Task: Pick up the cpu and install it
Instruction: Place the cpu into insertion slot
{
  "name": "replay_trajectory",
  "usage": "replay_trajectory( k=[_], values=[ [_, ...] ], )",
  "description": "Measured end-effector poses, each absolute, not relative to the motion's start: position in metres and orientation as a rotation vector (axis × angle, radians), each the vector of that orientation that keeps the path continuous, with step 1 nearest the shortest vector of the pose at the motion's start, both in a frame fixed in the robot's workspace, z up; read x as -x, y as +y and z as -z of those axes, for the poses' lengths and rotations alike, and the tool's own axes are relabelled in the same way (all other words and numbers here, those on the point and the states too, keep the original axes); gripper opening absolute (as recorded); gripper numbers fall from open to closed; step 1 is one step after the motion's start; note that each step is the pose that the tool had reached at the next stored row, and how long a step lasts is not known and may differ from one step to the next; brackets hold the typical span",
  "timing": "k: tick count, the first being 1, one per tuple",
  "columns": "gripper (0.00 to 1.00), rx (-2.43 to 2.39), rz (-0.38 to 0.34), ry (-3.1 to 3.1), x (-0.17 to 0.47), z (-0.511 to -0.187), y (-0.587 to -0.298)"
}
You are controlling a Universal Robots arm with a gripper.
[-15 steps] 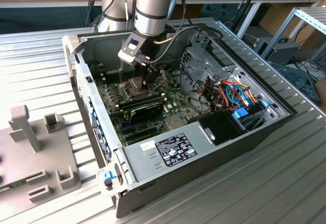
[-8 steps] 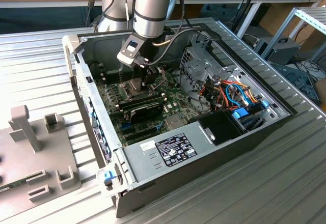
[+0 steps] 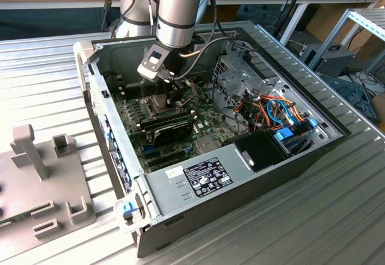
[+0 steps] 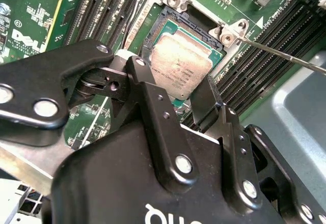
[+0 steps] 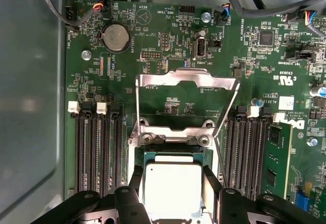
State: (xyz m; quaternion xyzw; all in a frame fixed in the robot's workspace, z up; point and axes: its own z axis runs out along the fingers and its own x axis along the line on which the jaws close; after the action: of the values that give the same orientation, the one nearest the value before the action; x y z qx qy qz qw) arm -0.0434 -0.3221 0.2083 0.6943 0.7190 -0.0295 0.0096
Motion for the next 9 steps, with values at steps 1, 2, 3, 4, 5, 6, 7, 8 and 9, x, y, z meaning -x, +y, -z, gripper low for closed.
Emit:
replay_trajectory(
  k=[1,2,3,4,5,6,7,8,9],
  values=[
    [0.55,-2.168,0.092,2.245,0.0435,-0.2079,-0.3221],
    [0.55,-2.168,0.092,2.245,0.0437,-0.2074,-0.3221],
    [0.55,-2.168,0.092,2.245,0.0441,-0.2068,-0.3221],
    [0.55,-2.168,0.092,2.245,0.0444,-0.2064,-0.3221],
    [0.55,-2.168,0.092,2.245,0.0447,-0.2059,-0.3221],
    [0.55,-2.168,0.092,2.245,0.0449,-0.2054,-0.3222],
    [0.55,-2.168,0.092,2.245,0.0448,-0.2049,-0.3221],
    [0.55,-2.168,0.092,2.245,0.0449,-0.2039,-0.3221],
    [0.55,-2.168,0.092,2.245,0.0449,-0.2033,-0.3221]
  ],
)
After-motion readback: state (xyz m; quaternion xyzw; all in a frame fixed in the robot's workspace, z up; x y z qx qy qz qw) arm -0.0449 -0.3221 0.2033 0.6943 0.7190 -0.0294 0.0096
